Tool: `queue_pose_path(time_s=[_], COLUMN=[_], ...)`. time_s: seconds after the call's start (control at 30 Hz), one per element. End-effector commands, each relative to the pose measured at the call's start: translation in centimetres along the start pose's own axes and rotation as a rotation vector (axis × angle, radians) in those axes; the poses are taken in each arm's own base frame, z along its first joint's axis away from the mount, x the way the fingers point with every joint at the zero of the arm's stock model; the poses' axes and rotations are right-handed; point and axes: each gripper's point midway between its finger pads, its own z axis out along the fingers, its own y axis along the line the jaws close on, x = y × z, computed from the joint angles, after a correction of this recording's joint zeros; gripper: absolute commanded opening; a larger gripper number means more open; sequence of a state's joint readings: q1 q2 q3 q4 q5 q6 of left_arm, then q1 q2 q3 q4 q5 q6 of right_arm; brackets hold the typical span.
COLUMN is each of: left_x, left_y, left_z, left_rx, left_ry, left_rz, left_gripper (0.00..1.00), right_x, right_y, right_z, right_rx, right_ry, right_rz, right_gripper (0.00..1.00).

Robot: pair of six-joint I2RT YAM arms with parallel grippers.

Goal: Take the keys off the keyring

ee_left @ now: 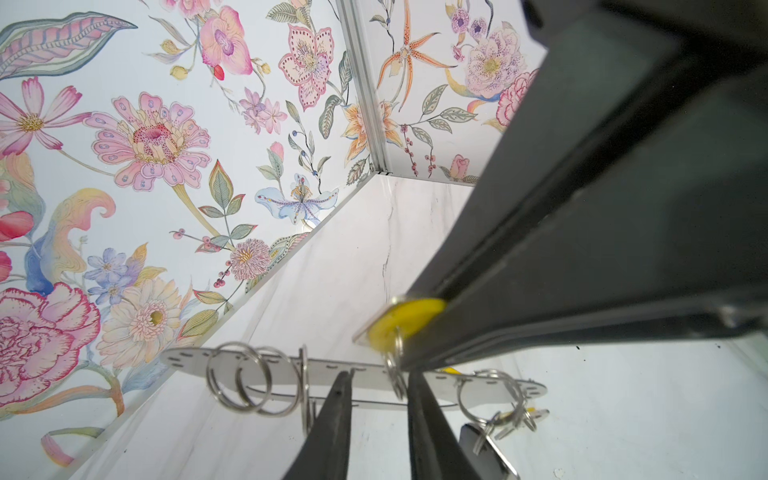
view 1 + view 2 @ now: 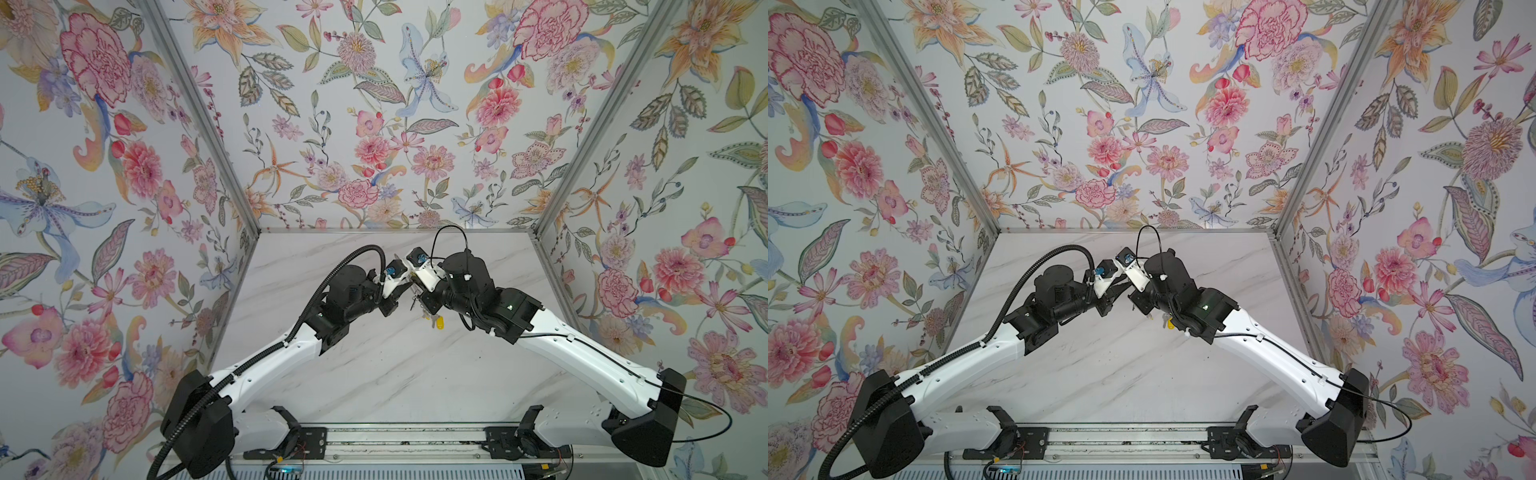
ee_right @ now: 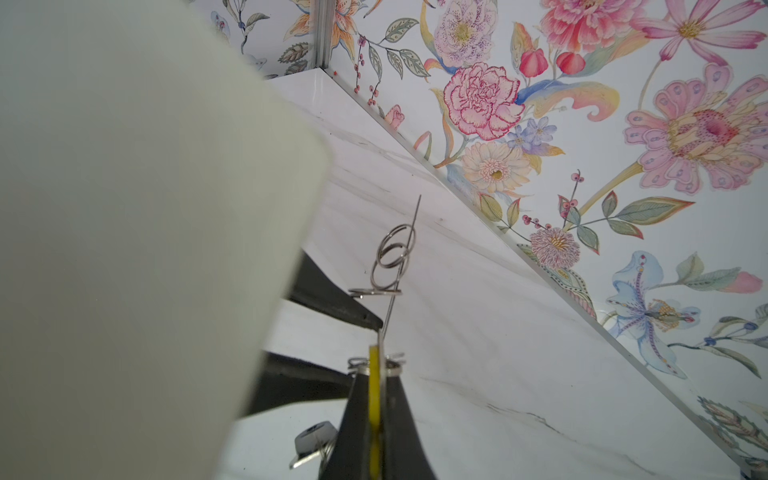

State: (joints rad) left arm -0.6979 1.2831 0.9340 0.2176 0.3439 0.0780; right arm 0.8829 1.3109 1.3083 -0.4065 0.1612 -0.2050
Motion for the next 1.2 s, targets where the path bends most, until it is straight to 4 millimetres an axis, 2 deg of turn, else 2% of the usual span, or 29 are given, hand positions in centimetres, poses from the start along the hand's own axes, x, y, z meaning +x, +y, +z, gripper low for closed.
queue_pose_path(time_s=[0.0, 0.27, 0.47, 0.57, 0.77, 0.93, 1.17], left_x=[-2.9, -3.8, -4.4, -4.5, -3.8, -2.7, -1.8], left_y=[1.0, 0.9, 0.5, 0.1, -0.5, -0.6, -1.3], left_z=[-0.7, -1.2, -1.9, -2.0, -1.8, -1.7, -2.0], left_rx=[-0.026, -0.029, -0.020, -0.002, 0.027, 0.032, 0.067], left_ry=[-0.102, -0.152, -0.203, -0.208, -0.185, -0.137, -0.084], left_rz=[0.000, 0.017, 0.055, 0.070, 0.078, 0.096, 0.159], left_gripper=[0.26, 0.26, 0.20, 0.16, 0.00, 0.00, 0.00], right_x=[-0.3, 0.1, 0.2, 0.0, -0.5, -1.0, -0.6], right_y=[0.6, 0.4, 0.4, 0.5, 0.3, -0.7, -3.7], right_z=[-0.5, -0.6, -0.5, -0.5, -0.9, -1.6, -2.7], right_rx=[-0.023, -0.011, -0.011, -0.015, -0.007, 0.032, 0.099], right_ry=[0.002, 0.023, 0.029, 0.027, 0.014, -0.001, 0.003], right_rz=[-0.035, -0.047, -0.046, -0.045, -0.044, -0.031, 0.041], right_gripper=[0.00, 0.00, 0.00, 0.00, 0.00, 0.00, 0.00])
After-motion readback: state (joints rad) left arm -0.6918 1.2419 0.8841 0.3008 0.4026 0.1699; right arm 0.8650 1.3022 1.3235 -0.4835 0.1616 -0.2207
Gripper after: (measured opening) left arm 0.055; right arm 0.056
